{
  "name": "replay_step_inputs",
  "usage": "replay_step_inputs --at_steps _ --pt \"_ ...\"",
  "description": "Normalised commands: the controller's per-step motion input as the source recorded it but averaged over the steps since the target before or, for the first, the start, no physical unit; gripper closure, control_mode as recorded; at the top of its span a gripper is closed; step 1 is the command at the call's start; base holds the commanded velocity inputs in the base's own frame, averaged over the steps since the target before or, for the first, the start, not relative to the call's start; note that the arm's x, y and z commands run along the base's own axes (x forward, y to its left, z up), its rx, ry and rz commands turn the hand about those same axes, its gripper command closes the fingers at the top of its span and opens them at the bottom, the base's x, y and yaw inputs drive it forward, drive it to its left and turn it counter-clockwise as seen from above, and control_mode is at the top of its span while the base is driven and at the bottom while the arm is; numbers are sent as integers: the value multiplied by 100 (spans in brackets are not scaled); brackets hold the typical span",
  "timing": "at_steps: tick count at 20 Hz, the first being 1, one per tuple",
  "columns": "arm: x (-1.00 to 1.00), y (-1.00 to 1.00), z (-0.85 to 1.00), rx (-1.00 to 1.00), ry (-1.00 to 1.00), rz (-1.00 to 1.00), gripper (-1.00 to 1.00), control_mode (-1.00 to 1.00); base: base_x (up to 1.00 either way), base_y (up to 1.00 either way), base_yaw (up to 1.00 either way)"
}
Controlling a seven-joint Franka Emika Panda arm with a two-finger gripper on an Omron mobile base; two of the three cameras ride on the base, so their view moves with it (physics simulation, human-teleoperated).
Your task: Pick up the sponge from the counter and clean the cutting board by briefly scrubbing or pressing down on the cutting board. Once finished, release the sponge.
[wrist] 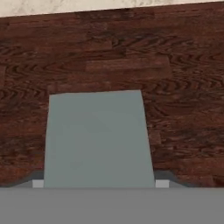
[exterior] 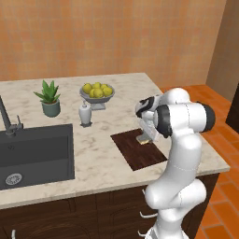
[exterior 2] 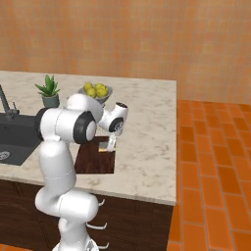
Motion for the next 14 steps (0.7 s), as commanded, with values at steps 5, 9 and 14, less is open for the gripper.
replay_step_inputs --at_steps 5,9,14 --pt "-53 -100 0 0 0 2 100 -100 0 0 0" --pt "-39 -100 0 0 0 0 100 -100 0 0 0" --pt "-11 -84 0 0 0 0 100 -100 0 0 0"
